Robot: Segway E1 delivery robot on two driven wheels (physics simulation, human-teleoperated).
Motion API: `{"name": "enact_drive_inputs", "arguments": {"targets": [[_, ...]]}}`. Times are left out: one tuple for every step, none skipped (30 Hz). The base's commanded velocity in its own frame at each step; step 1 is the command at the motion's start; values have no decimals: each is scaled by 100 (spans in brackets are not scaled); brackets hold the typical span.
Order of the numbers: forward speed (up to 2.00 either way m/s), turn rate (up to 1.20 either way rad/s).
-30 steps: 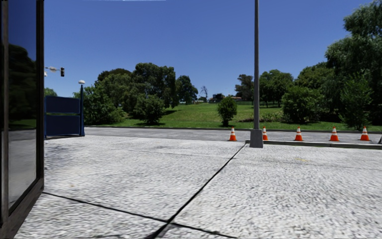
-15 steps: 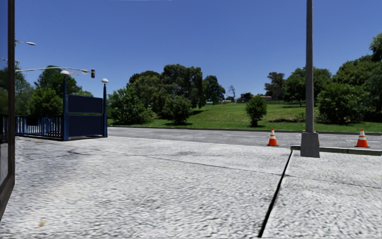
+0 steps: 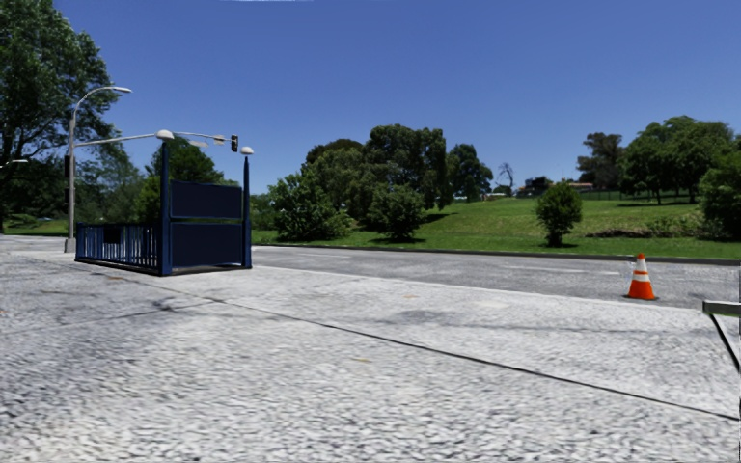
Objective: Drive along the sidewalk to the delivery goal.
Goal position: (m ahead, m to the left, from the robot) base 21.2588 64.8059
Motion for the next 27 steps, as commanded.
{"name": "enact_drive_inputs", "arguments": {"targets": [[200, 47], [200, 50], [200, 50], [200, 50], [200, 50], [200, 50], [200, 50], [200, 50], [200, 50], [200, 50], [200, 50], [200, 50], [200, 50], [200, 50], [200, 50], [200, 50], [200, 50], [200, 50], [200, 48], [200, 48], [200, 48], [200, 48], [200, 48], [200, 47], [200, 47], [200, 46], [200, 46]]}}
